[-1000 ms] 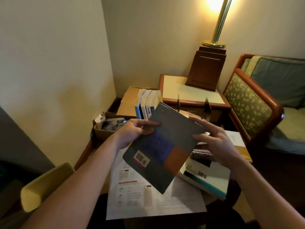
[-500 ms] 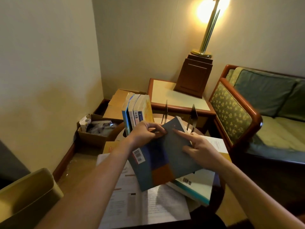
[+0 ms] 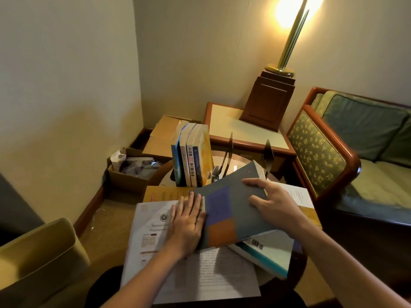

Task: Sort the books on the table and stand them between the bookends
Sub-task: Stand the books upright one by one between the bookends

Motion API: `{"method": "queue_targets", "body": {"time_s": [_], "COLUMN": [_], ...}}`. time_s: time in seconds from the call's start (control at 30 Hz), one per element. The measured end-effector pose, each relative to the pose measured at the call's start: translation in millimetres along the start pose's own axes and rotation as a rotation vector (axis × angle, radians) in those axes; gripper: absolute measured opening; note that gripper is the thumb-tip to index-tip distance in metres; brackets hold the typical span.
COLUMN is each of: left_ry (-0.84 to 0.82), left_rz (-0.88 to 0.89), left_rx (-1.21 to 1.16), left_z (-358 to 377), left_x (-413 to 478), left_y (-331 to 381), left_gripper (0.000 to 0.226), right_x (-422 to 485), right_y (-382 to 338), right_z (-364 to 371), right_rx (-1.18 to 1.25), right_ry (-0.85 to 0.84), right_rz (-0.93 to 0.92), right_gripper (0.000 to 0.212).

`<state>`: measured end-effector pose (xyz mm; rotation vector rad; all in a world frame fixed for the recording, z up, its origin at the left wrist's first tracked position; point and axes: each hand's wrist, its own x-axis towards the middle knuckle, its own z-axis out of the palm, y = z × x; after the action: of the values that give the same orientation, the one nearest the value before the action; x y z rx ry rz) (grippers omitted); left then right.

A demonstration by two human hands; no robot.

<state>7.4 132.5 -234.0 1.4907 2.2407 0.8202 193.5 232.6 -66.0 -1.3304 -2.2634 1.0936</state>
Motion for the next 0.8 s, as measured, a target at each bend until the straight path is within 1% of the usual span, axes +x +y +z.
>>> {"method": "queue_targets", "body": {"time_s": [0.1, 0.17, 0.23, 0.37, 0.53, 0.63, 0.8], "left_ry": [-0.008, -0.040, -0.052, -0.023, 0.038, 0.026, 0.009], "left_rz": [-0.041, -0.049, -0.046, -0.034, 0.032, 0.027, 0.018], "left_rx": [0.120, 0.232, 0.286, 0.284, 0.258, 0.233, 0.249], "left_z": [-2, -3, -2, 0, 0, 2, 6], "left_x": [3, 6, 7, 5, -3, -3, -3], "left_y": [-21, -33, -39, -40, -39, -42, -44], "left_gripper": [0.068, 0.077, 0.080, 0.073, 0.065, 0.065, 0.061], "right_x": [-5, -5, -3, 6, 30, 47, 74], "right_y": [-5, -13, -22, -38, -66, -84, -108], "right_z": [2, 1, -3, -16, -29, -27, -12], "right_rx": [0.022, -0.034, -0.114, -0.207, -0.352, -0.453, -0.516], "right_ry": [0.035, 0.064, 0.109, 0.207, 0.332, 0.374, 0.392], "right_rz": [-0.012, -0.047, -0.079, -0.115, -0.247, -0.287, -0.317], "right_gripper": [0.043, 0.046, 0.048, 0.050, 0.050, 0.050, 0.046]}}
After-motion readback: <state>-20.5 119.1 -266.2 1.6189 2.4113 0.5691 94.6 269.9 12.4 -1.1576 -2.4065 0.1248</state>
